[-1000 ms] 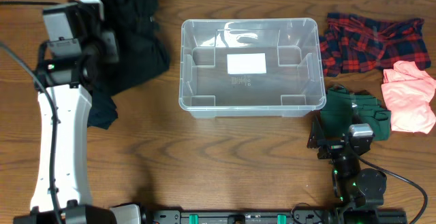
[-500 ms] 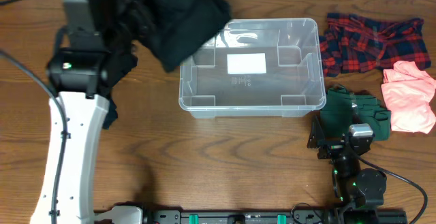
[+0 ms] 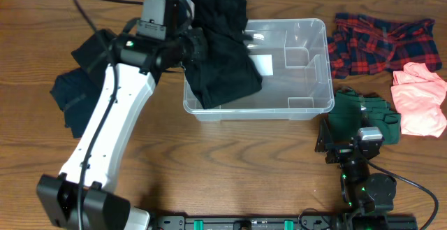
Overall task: Pack container
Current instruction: 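Lift the black garment and swing it over the clear bin, then lower the black garment into the bin and open the left gripper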
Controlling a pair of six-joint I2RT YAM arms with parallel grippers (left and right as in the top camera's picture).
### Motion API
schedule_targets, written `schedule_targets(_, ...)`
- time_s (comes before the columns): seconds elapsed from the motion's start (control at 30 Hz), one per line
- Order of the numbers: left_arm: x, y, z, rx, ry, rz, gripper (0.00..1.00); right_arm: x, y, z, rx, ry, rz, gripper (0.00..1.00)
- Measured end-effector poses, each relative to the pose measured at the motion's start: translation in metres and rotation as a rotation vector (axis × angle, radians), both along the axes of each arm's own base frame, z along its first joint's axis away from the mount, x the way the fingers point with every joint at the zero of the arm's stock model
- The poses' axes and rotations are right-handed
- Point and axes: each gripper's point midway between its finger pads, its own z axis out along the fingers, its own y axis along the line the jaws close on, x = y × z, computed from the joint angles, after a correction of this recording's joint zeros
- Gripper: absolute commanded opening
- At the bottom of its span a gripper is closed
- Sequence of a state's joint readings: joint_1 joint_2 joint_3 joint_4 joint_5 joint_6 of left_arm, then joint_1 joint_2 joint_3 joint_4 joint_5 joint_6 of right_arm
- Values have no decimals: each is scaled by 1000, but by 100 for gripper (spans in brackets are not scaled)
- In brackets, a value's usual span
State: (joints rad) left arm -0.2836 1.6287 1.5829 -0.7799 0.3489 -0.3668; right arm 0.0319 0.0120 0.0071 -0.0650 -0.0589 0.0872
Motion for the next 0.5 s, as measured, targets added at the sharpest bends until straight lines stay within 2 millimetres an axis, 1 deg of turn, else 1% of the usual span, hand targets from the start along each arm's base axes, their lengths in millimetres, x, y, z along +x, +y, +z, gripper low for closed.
schedule_targets(0.1,-2,-8,-7,4,11,-48,5,0,0,0,0,0,0,99)
schedule_targets(0.23,-3,-21,-7,-3,-7,-96,6,0,0,0,0,0,0,99)
schedule_targets(0.3,2,-30,-2,-16,-45,-116,6,0,0,0,0,0,0,99)
schedule_targets(0.37,9,-41,8,-33,-106,-135,6,0,0,0,0,0,0,99)
schedule_targets(0.5,18,-54,22,-60,-188,-161,6,0,0,0,0,0,0,99)
